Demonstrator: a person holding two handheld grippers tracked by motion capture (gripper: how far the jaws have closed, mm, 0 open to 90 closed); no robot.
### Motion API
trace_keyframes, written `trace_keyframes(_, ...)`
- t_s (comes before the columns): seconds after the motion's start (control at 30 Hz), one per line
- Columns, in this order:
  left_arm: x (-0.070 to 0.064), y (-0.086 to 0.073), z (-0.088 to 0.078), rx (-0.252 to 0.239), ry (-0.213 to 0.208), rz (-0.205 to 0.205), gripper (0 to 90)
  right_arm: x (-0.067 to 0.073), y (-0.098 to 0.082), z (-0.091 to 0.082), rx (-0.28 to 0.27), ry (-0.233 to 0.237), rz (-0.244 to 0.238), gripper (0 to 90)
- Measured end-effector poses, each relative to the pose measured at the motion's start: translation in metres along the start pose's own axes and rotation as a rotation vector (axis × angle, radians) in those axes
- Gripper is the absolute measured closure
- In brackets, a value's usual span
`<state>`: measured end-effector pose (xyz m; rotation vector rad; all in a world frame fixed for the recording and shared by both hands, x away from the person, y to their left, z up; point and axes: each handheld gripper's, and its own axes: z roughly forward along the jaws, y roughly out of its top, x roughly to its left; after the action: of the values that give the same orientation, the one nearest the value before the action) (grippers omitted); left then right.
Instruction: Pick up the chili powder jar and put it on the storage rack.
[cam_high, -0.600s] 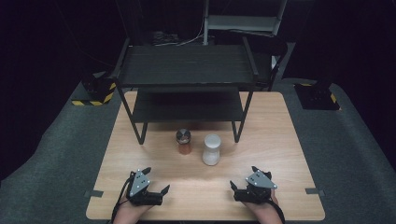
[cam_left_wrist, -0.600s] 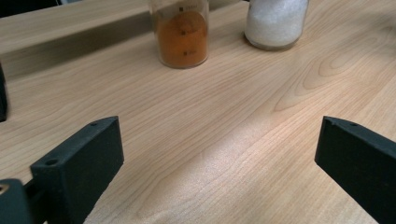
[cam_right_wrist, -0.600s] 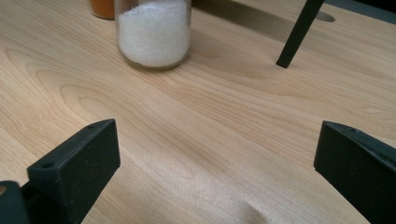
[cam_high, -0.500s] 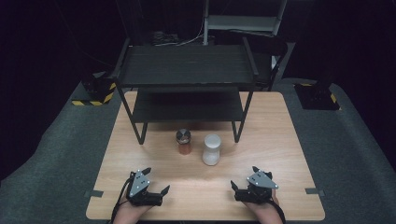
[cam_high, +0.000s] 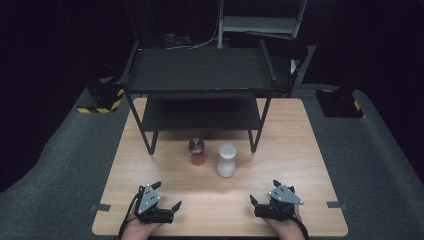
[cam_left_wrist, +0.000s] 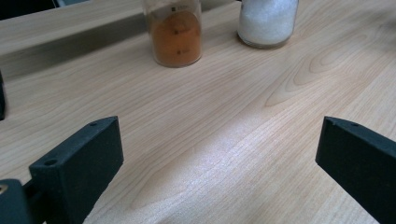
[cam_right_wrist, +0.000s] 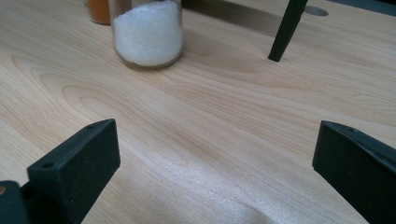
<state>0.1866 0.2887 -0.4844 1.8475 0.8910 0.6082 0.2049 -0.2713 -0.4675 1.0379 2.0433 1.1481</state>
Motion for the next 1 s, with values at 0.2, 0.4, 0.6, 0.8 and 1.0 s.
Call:
trace_keyframes(0.2,0.0021,-0.0004,0.0,-0.003,-0.008,-0.013,1.0,0.0002,-0.0013,-0.0018,-0.003,0.0,0.002,0.5)
trace_keyframes(0.4,0.0044,-0.0019,0.0002,-0.013,-0.019,-0.037,1.0,-0.0017,-0.0032,-0.0028,-0.012,0.004,0.015,0.5)
trace_keyframes(0.6,0.0048,-0.0035,-0.0006,-0.022,-0.021,-0.048,1.0,-0.0018,-0.0049,-0.0037,-0.021,0.005,0.014,0.5)
trace_keyframes(0.8,0.0085,-0.0036,-0.0005,-0.042,-0.037,-0.061,1.0,-0.0012,-0.0057,-0.0041,-0.026,0.006,0.004,0.5)
trace_keyframes(1.0,0.0091,0.0007,-0.0051,-0.077,-0.031,-0.055,1.0,-0.0022,-0.0059,-0.0042,-0.027,0.011,0.005,0.5)
